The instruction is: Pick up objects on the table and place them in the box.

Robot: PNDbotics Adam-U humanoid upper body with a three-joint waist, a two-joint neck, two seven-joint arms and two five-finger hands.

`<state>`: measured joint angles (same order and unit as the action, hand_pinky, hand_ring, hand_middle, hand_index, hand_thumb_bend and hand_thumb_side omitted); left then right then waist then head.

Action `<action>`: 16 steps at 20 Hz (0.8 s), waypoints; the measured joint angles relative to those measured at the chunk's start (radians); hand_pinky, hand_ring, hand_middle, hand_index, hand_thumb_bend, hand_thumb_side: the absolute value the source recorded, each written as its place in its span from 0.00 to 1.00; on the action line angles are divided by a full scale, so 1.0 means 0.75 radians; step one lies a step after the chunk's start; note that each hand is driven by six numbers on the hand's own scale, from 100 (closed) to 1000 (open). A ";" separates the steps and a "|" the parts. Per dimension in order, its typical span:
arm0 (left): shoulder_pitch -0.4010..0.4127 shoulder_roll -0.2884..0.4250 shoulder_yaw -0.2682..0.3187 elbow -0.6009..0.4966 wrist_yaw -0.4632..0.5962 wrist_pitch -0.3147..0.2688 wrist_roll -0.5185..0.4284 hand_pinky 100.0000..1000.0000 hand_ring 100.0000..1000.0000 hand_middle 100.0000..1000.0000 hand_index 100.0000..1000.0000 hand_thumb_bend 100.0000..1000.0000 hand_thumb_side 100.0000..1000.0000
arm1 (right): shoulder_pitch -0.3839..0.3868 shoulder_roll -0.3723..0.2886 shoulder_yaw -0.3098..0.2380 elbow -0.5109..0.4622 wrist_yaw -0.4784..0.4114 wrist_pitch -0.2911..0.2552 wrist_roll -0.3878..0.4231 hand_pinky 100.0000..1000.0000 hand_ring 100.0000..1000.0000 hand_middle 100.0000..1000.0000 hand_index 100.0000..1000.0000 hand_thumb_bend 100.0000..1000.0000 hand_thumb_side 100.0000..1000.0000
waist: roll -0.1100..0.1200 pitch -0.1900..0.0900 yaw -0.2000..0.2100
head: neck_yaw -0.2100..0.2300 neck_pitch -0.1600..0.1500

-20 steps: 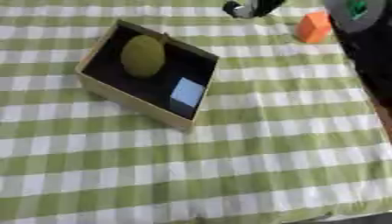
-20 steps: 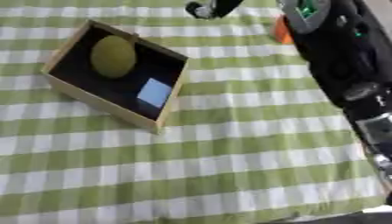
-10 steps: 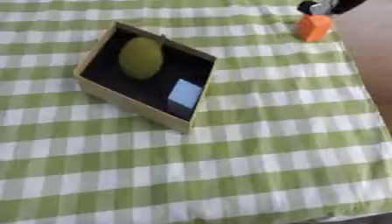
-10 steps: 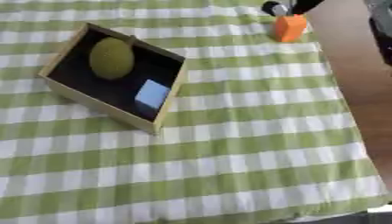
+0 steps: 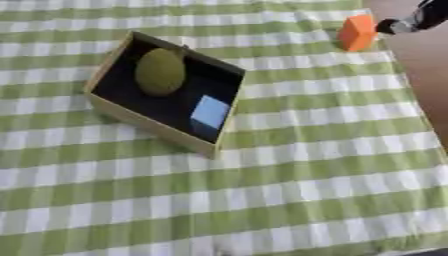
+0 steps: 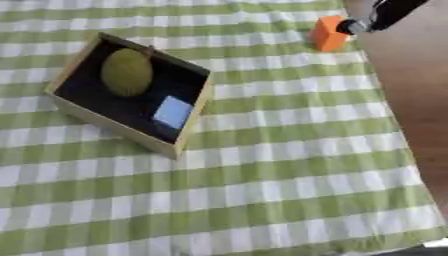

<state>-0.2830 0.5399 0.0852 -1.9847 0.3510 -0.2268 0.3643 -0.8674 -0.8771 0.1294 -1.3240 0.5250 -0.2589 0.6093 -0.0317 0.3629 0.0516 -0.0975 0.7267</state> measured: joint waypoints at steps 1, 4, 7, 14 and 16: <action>0.002 0.000 0.000 0.000 0.000 0.000 0.000 0.79 0.81 0.84 0.82 0.11 0.81 | 0.008 -0.005 -0.004 0.006 0.003 -0.008 -0.001 0.90 0.93 0.83 0.93 0.39 0.07 | 0.000 0.002 0.000 | 0.001 -0.003; 0.004 0.000 0.001 0.000 -0.001 -0.001 0.001 0.79 0.81 0.84 0.82 0.11 0.81 | 0.022 -0.016 -0.011 0.023 0.005 -0.032 -0.005 0.90 0.93 0.84 0.93 0.39 0.07 | 0.001 0.002 -0.004 | 0.012 -0.012; 0.004 0.000 0.001 0.000 -0.001 -0.003 0.002 0.79 0.81 0.84 0.82 0.11 0.81 | 0.030 -0.025 -0.016 0.041 0.016 -0.049 -0.012 0.90 0.93 0.84 0.93 0.39 0.07 | 0.010 0.009 -0.003 | 0.031 -0.023; 0.004 0.001 0.003 0.000 -0.008 -0.006 0.003 0.79 0.81 0.84 0.82 0.10 0.81 | 0.037 -0.035 -0.024 0.083 0.055 -0.075 -0.036 0.90 0.94 0.85 0.93 0.38 0.06 | 0.024 0.025 0.001 | 0.060 -0.049; 0.004 0.001 0.004 0.000 -0.011 -0.007 0.003 0.79 0.81 0.84 0.82 0.10 0.82 | 0.038 -0.035 -0.025 0.098 0.069 -0.081 -0.042 0.90 0.94 0.85 0.93 0.38 0.06 | 0.027 0.032 0.005 | 0.062 -0.058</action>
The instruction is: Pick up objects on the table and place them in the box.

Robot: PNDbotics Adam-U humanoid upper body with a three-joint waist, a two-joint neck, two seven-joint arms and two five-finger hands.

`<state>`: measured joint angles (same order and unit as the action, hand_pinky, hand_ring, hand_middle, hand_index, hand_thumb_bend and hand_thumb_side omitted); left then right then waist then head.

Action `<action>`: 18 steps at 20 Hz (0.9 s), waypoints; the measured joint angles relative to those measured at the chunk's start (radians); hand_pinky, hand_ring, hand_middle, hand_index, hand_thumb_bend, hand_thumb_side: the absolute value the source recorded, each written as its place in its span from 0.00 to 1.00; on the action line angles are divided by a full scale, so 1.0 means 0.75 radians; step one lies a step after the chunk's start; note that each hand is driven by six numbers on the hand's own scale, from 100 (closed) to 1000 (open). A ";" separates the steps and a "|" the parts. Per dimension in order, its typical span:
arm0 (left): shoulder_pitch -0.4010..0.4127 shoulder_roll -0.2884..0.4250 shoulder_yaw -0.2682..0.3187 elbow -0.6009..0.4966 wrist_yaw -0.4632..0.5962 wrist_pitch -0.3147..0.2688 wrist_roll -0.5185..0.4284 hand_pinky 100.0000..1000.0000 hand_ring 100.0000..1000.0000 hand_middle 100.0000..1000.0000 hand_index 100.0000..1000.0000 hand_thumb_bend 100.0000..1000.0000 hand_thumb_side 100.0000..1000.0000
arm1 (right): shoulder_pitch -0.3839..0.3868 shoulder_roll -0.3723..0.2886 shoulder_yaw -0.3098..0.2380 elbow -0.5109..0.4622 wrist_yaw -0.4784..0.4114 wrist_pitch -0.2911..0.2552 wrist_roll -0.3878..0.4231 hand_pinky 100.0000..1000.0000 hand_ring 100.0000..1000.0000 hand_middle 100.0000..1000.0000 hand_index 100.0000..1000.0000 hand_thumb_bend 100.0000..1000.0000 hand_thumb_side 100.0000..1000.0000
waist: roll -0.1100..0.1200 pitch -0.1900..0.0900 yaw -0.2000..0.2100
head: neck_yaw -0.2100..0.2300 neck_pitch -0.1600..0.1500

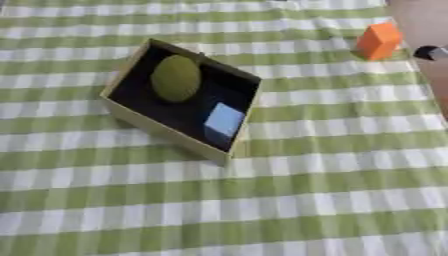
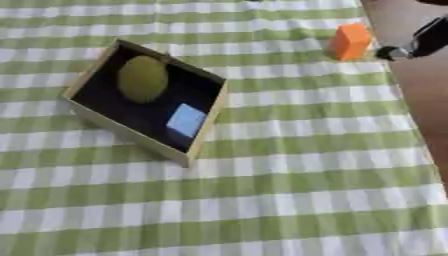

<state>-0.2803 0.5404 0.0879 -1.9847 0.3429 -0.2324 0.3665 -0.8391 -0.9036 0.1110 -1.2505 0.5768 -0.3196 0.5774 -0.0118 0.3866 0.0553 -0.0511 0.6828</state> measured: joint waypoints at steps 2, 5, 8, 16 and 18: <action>0.000 0.000 0.001 0.000 -0.001 -0.001 0.000 0.79 0.81 0.84 0.82 0.10 0.82 | 0.000 0.000 0.000 0.014 0.015 -0.006 -0.006 0.90 0.94 0.85 0.93 0.38 0.07 | 0.000 0.009 0.004 | 0.000 -0.009; 0.000 0.000 0.003 0.000 -0.001 -0.001 0.000 0.79 0.81 0.84 0.82 0.10 0.82 | -0.002 0.000 0.000 0.026 0.035 -0.015 -0.015 0.90 0.94 0.85 0.93 0.38 0.07 | 0.002 0.028 0.013 | -0.001 -0.011; 0.000 0.000 0.003 0.000 -0.002 -0.001 0.000 0.79 0.81 0.84 0.82 0.10 0.82 | -0.003 0.000 -0.001 0.034 0.043 -0.021 -0.021 0.90 0.94 0.85 0.93 0.38 0.07 | 0.009 0.039 0.011 | -0.005 -0.013; 0.000 0.001 0.003 0.000 -0.007 -0.001 0.000 0.79 0.81 0.85 0.82 0.09 0.83 | -0.021 0.002 -0.008 0.063 0.089 -0.020 -0.041 0.90 0.94 0.86 0.94 0.37 0.06 | 0.013 0.065 0.007 | -0.029 -0.036; 0.000 0.001 0.003 0.000 -0.011 -0.001 0.000 0.79 0.81 0.85 0.82 0.09 0.83 | -0.028 0.002 -0.009 0.073 0.109 -0.017 -0.051 0.90 0.94 0.86 0.94 0.37 0.05 | 0.015 0.069 0.008 | -0.034 -0.045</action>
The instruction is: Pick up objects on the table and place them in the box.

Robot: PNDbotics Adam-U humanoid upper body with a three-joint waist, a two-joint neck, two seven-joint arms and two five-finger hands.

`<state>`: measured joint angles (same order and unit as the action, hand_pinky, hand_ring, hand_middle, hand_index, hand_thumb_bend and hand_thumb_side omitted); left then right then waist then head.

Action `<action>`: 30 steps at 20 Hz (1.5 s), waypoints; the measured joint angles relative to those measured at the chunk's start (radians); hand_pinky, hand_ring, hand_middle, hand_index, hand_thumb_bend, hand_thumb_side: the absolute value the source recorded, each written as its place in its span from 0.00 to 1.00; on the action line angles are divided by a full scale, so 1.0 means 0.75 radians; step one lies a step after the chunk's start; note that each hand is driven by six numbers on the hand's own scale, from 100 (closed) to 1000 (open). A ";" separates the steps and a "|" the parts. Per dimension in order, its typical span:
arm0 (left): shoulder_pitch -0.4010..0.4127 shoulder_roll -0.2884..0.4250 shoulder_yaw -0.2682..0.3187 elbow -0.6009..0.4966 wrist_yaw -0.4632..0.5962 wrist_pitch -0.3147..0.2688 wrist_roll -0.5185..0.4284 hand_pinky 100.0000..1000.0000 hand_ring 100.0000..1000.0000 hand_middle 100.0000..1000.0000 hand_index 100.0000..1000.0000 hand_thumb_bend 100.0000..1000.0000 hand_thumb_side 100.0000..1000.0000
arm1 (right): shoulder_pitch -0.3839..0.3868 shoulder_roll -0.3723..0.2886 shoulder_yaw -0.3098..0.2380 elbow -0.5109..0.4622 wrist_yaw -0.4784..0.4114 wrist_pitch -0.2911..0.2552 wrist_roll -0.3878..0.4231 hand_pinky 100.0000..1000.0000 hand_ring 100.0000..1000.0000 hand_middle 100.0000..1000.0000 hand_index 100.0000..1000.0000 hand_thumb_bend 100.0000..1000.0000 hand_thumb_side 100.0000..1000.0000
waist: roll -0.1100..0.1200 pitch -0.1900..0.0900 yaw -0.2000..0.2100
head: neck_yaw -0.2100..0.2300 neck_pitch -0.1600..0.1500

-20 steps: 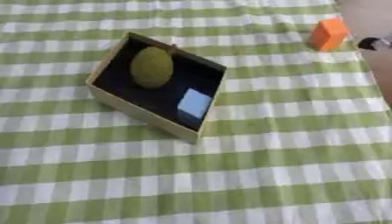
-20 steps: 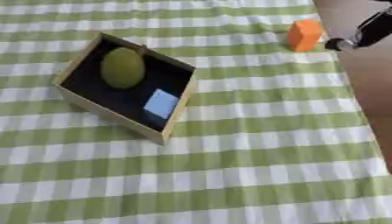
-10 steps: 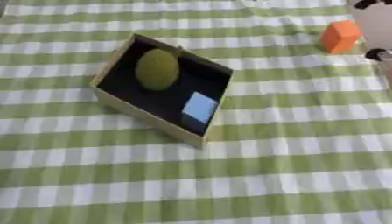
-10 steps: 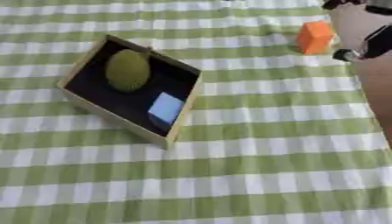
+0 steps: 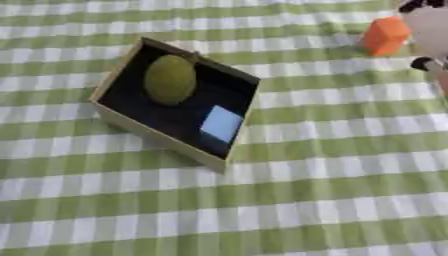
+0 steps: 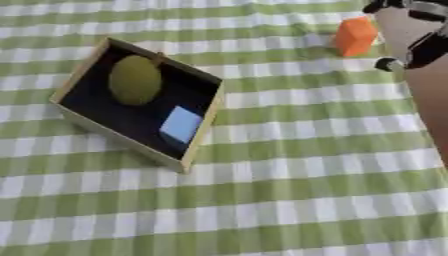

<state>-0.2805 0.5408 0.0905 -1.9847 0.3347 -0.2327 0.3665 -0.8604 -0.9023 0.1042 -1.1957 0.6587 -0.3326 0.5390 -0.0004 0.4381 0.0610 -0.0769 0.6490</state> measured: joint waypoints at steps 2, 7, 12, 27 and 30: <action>0.000 0.000 0.000 0.000 -0.003 0.000 0.000 0.79 0.81 0.85 0.82 0.09 0.83 | -0.012 0.001 -0.006 0.013 0.016 0.004 -0.013 0.90 0.94 0.87 0.94 0.37 0.04 | 0.005 0.005 0.001 | -0.007 -0.002; 0.000 0.000 0.000 0.000 -0.004 0.001 0.001 0.79 0.81 0.85 0.82 0.09 0.83 | -0.044 0.018 -0.009 0.040 0.048 0.005 -0.036 0.90 0.94 0.87 0.94 0.35 0.00 | 0.006 0.008 0.001 | -0.019 -0.015; 0.000 0.005 0.000 0.000 -0.007 0.002 0.002 0.79 0.81 0.85 0.82 0.09 0.83 | -0.084 0.037 -0.015 0.053 0.056 0.005 -0.049 0.90 0.94 0.87 0.94 0.35 0.00 | 0.006 0.008 0.005 | -0.030 -0.025; -0.014 0.015 0.000 0.000 -0.011 0.002 0.002 0.79 0.81 0.85 0.82 0.09 0.84 | -0.160 0.085 -0.015 0.167 0.173 -0.017 -0.066 0.90 0.94 0.88 0.94 0.36 0.04 | 0.006 0.043 0.051 | -0.059 -0.062; -0.014 0.017 0.000 0.000 -0.013 0.002 0.002 0.79 0.81 0.85 0.82 0.09 0.84 | -0.161 0.085 -0.017 0.185 0.209 -0.020 -0.070 0.90 0.94 0.88 0.94 0.35 0.04 | 0.006 0.055 0.055 | -0.063 -0.069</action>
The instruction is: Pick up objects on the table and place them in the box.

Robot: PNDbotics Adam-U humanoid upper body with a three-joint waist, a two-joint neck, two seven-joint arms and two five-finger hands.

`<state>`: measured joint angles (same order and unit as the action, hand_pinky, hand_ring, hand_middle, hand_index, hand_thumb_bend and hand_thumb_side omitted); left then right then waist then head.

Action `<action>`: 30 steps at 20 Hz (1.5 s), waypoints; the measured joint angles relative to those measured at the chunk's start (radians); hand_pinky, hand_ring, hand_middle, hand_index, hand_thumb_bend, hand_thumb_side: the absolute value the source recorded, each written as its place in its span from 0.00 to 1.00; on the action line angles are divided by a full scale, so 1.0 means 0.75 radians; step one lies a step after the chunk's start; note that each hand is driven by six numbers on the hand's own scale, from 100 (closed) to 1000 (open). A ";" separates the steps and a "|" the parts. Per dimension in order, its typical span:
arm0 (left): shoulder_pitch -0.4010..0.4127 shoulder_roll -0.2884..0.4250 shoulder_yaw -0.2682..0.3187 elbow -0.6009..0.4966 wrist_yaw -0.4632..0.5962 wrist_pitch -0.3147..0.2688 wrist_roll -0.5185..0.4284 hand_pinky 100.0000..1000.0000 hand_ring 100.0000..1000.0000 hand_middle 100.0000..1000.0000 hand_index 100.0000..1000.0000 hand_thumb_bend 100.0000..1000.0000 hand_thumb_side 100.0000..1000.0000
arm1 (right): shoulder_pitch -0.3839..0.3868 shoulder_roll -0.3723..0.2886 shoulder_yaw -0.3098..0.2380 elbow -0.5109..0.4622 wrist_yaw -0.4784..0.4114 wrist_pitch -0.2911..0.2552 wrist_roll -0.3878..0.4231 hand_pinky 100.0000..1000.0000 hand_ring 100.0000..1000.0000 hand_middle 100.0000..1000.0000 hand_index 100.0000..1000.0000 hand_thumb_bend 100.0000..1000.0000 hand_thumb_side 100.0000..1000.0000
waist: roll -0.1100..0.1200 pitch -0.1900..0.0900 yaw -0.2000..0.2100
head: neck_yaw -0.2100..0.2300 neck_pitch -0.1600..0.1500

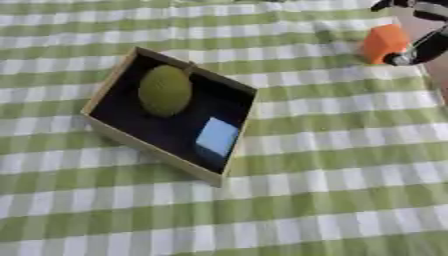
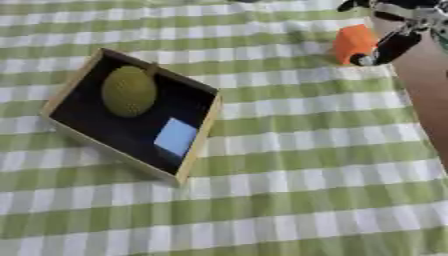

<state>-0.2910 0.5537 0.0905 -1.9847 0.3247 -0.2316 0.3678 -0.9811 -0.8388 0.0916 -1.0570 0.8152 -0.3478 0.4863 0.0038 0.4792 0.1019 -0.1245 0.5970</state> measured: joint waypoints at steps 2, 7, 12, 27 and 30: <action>0.001 0.000 0.000 0.000 0.000 0.000 0.001 0.79 0.81 0.85 0.82 0.09 0.84 | 0.000 0.000 -0.009 0.011 0.020 -0.001 -0.005 0.90 0.94 0.88 0.94 0.35 0.04 | 0.000 0.008 -0.001 | 0.000 0.000; 0.000 0.000 0.000 0.000 -0.001 0.001 0.002 0.79 0.82 0.85 0.82 0.09 0.84 | 0.034 -0.014 -0.028 0.013 0.032 -0.006 -0.024 0.90 0.94 0.88 0.94 0.35 0.03 | -0.001 0.021 -0.008 | -0.002 -0.001; -0.001 0.000 0.000 0.000 -0.001 0.001 0.002 0.79 0.82 0.85 0.82 0.09 0.85 | 0.093 -0.057 -0.040 -0.042 -0.012 0.007 -0.043 0.90 0.94 0.88 0.94 0.34 0.01 | -0.001 0.030 -0.006 | -0.012 -0.005; -0.012 0.001 0.000 0.000 -0.002 0.006 0.001 0.79 0.82 0.85 0.81 0.09 0.85 | 0.099 -0.061 -0.048 -0.056 -0.069 0.060 -0.068 0.88 0.91 0.83 0.90 0.32 0.00 | -0.001 0.049 -0.011 | -0.038 -0.028; -0.019 0.001 0.000 0.000 -0.002 0.007 0.000 0.79 0.82 0.85 0.81 0.08 0.85 | 0.096 -0.061 -0.047 -0.056 -0.063 0.080 -0.102 0.88 0.91 0.82 0.90 0.33 0.00 | -0.001 0.055 -0.011 | -0.046 -0.038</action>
<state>-0.3054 0.5542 0.0903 -1.9847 0.3233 -0.2264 0.3675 -0.9095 -0.8847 0.0562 -1.0987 0.7681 -0.2875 0.4094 0.0029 0.5208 0.0939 -0.1593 0.5687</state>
